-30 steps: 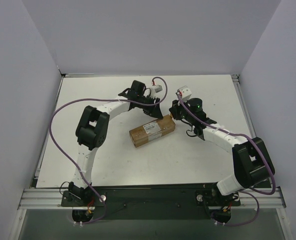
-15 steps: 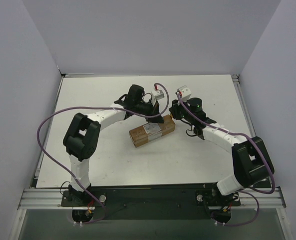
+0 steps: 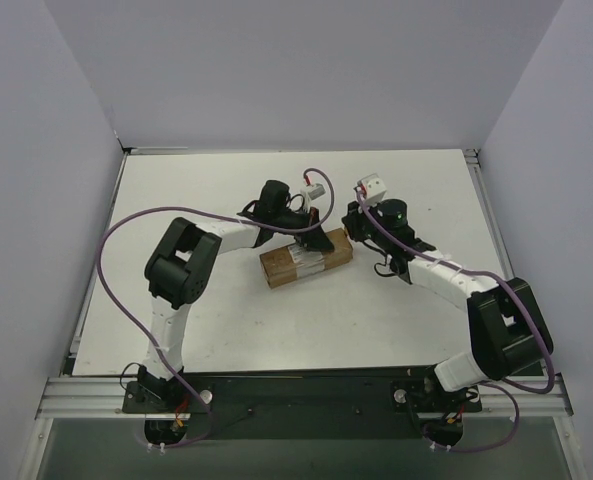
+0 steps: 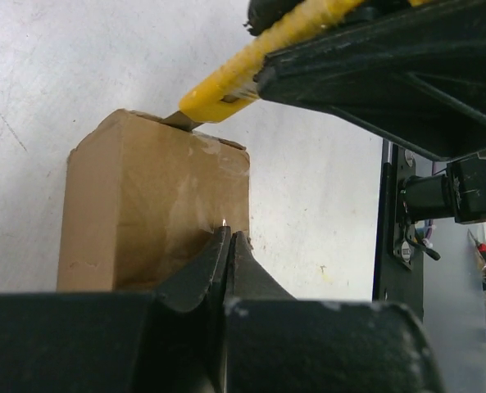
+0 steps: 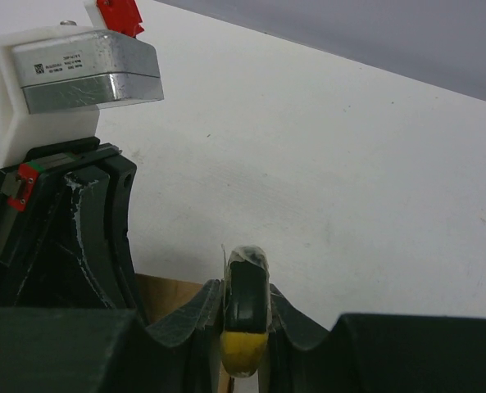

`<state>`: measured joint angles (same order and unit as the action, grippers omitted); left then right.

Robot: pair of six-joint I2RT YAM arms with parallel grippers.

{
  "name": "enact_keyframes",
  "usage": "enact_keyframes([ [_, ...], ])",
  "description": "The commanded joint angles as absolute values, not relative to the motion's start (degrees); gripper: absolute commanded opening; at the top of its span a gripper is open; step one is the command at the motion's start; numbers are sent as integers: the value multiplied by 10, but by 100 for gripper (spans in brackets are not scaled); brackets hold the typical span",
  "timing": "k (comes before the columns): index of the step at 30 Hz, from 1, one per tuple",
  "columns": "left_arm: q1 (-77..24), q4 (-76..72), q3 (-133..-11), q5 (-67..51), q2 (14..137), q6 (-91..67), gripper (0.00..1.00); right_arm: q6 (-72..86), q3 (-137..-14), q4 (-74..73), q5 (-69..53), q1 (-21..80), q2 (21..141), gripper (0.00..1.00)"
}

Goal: Unpack the express box

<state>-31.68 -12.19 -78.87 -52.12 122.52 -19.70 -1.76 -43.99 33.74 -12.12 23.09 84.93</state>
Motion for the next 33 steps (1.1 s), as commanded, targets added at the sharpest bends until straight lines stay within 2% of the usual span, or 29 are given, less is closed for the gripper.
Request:
enact_keyframes([
  [1, -304, -135, -803, -464, 1255, -202, 0, -23, -410, 312, -117, 237, 824, 0],
  [11, -309, -150, -802, -457, 1260, -230, 0, -18, -381, 316, -68, 264, 794, 0],
  [16, -314, -165, -802, -449, 1267, -250, 0, 18, -387, 322, 111, 315, 793, 0],
  [22, -311, -181, -813, -447, 1280, -264, 0, 35, -388, 261, 158, 350, 763, 0],
  [33, -307, -190, -824, -440, 1292, -272, 0, 53, -375, 205, 155, 349, 729, 0],
])
